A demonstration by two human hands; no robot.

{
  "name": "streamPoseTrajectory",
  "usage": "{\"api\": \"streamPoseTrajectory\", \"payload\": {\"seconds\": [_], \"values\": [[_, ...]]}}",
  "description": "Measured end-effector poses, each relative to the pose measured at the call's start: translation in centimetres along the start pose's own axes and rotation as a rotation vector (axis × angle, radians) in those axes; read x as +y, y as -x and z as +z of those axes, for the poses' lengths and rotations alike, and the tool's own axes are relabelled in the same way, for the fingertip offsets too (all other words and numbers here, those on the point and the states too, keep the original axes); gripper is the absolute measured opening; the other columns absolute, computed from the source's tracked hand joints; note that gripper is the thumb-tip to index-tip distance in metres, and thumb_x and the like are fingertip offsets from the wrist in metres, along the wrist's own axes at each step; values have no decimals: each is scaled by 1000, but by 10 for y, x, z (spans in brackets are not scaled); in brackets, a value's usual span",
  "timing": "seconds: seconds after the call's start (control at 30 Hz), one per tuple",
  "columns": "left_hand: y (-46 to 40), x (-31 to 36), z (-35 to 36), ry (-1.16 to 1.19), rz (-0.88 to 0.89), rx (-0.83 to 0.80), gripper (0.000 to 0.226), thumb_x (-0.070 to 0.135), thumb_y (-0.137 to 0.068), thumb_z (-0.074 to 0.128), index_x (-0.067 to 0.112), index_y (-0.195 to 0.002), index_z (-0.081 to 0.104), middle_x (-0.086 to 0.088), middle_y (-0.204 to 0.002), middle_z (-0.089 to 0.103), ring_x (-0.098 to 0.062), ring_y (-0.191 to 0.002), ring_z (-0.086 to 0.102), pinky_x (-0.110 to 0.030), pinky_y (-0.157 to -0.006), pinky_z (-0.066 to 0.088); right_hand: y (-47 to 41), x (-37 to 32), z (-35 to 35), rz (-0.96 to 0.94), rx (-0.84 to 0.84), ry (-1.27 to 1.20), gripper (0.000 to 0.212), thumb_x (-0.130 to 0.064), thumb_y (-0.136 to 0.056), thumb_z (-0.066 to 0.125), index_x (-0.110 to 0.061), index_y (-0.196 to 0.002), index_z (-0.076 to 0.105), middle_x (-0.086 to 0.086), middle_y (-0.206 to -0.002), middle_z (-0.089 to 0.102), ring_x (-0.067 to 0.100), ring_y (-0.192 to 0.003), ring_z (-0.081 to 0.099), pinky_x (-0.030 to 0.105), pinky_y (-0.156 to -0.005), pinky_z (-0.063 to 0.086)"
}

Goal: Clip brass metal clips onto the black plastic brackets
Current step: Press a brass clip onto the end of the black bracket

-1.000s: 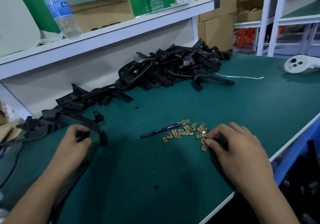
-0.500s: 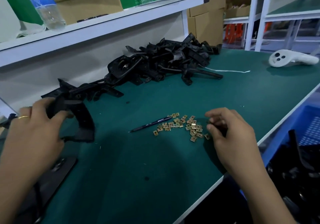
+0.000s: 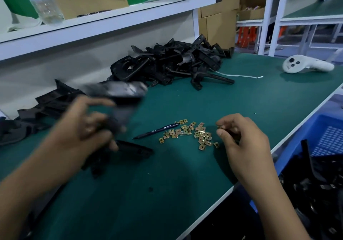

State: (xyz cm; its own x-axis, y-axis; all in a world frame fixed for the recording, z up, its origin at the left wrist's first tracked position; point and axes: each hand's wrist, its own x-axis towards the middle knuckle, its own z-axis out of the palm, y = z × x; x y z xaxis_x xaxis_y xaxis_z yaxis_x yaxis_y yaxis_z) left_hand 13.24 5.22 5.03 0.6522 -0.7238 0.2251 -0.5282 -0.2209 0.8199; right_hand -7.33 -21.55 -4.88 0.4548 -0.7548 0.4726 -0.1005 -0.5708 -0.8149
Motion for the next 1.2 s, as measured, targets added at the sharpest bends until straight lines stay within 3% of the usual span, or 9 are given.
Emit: {"api": "streamPoseTrajectory", "payload": {"seconds": [0.07, 0.13, 0.23, 0.33, 0.47, 0.6, 0.77, 1.0, 1.2], "values": [[5, 11, 36, 1, -155, -258, 51, 5, -81, 72, 28, -125, 61, -19, -101, 74, -36, -75, 72, -37, -68, 61, -1, 1, 1, 17, 10, -3, 25, -8, -90, 74, -31, -97, 66, -12, -93, 65, -4, -93, 61, 7, -83, 44], [10, -9, 64, -104, -103, -370, 26, 3, -86, 63, 15, -108, 70, -17, -96, 72, -32, -84, 70, -49, -77, 60, -2, 1, 1, 39, 22, -18, 26, -9, -90, 74, -32, -98, 64, -13, -92, 66, -1, -91, 63, 18, -87, 50], [2, -16, 83, -479, 64, -281, 39, 24, -85, 55, 28, -123, 66, 17, -116, 68, -6, -111, 62, -34, -100, 49, -2, 1, 1, 48, -30, -19, 27, -9, -91, 73, -33, -102, 63, -14, -93, 66, -1, -93, 63, 20, -88, 50], [16, -14, 82, -636, 189, -232, 58, 60, -85, 46, 48, -141, 46, 39, -120, 52, 8, -112, 48, -16, -102, 36, -1, -2, -1, 74, -131, -160, 29, -6, -92, 72, -33, -102, 65, -11, -92, 68, 5, -94, 65, 19, -85, 51], [21, -13, 100, -692, 212, -73, 75, 90, -82, 37, 43, -139, 55, 31, -121, 54, 0, -110, 49, -24, -99, 40, 4, -19, 2, 65, -297, -557, 25, 2, -87, 76, -18, -102, 72, 0, -95, 75, 10, -86, 68, 18, -79, 54], [20, -14, 110, -754, 198, -47, 72, 92, -85, 27, 39, -121, 60, 19, -101, 58, -13, -97, 52, -38, -89, 49, 13, -35, 21, 159, -386, -806, 26, -7, -76, 80, -4, -100, 70, 13, -89, 78, 22, -77, 75, 27, -69, 59], [18, -20, 112, -847, 133, -52, 79, 98, -79, 15, 45, -120, 57, 14, -95, 52, -16, -100, 50, -42, -90, 44, 14, -38, 24, 278, -410, -841, 37, -7, -70, 82, 1, -103, 66, 20, -86, 78, 30, -71, 77, 31, -61, 61], [22, -14, 119, -582, 197, -18, 56, 93, -83, 27, 47, -105, 52, 25, -104, 51, -4, -102, 48, -38, -96, 38, 15, -45, 26, 272, -454, -795, 32, -8, -69, 83, -1, -95, 66, 19, -80, 77, 19, -59, 72, 23, -58, 57], [23, -11, 123, -752, 231, 43, 48, 81, -80, 47, 36, -95, 44, 16, -91, 51, -13, -93, 50, -47, -103, 37, 16, -42, 28, 219, -472, -815, 28, -9, -73, 80, -2, -96, 65, 19, -82, 76, 21, -68, 74, 26, -64, 59]]}}
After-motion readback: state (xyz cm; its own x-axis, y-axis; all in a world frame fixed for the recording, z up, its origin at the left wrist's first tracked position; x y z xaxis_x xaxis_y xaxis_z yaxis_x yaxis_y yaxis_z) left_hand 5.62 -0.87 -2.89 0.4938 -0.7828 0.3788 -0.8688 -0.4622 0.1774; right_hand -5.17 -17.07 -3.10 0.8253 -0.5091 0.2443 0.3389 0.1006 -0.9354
